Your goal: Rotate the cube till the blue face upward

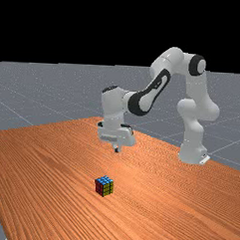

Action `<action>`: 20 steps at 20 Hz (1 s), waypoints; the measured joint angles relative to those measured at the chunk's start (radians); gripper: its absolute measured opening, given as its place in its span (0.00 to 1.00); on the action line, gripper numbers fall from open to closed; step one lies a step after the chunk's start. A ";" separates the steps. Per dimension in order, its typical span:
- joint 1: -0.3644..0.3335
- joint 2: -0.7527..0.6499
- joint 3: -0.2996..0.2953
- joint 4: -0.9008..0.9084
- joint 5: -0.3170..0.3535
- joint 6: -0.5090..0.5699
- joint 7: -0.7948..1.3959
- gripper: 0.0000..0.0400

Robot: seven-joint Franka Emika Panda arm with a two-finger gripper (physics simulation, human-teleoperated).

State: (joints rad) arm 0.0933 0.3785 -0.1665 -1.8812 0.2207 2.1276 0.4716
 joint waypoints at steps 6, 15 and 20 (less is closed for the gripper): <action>-0.011 0.070 0.001 0.099 0.046 0.018 0.058 0.00; -0.088 0.423 0.022 0.428 0.115 -0.020 0.077 0.00; -0.062 0.388 0.014 0.356 0.100 -0.001 0.093 0.00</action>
State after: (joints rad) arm 0.0312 0.7668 -0.1528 -1.5252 0.3203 2.1261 0.5649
